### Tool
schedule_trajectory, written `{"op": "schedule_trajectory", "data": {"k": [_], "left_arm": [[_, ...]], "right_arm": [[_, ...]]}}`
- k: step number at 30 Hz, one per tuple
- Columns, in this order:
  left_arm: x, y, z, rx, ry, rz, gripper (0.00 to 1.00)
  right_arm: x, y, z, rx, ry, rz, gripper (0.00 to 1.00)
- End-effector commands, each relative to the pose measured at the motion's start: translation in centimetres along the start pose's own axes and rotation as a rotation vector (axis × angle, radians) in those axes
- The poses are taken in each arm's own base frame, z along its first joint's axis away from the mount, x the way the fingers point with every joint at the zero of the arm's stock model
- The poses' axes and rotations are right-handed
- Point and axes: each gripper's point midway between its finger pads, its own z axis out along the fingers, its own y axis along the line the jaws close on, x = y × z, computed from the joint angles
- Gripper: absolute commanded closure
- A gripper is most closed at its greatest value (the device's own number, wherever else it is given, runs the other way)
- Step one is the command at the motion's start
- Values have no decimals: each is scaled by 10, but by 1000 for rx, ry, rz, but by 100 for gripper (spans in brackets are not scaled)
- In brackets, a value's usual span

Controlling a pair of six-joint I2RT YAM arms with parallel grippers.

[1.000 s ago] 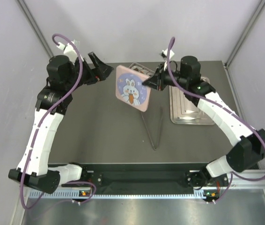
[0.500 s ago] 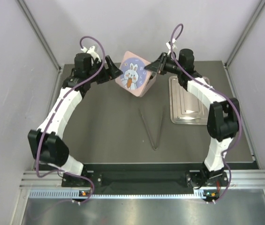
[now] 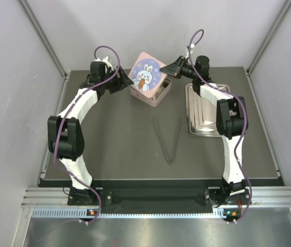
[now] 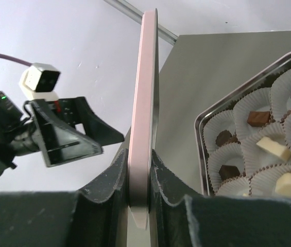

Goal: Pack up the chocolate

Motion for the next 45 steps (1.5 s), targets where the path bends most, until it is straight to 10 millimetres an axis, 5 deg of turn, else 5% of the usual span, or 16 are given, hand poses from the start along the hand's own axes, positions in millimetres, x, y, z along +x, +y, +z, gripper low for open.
{"op": "schedule_trajectory", "data": {"k": [1, 19, 45], "left_arm": [[-30, -10, 9, 79, -68, 30, 24], [-19, 28, 74, 166, 13, -42, 38], [-9, 55, 97, 151, 46, -76, 43]], "right_arm": [[-29, 26, 5, -97, -44, -82, 100], [-27, -42, 10, -27, -49, 2, 100], [-12, -66, 14, -64, -9, 115, 100]]}}
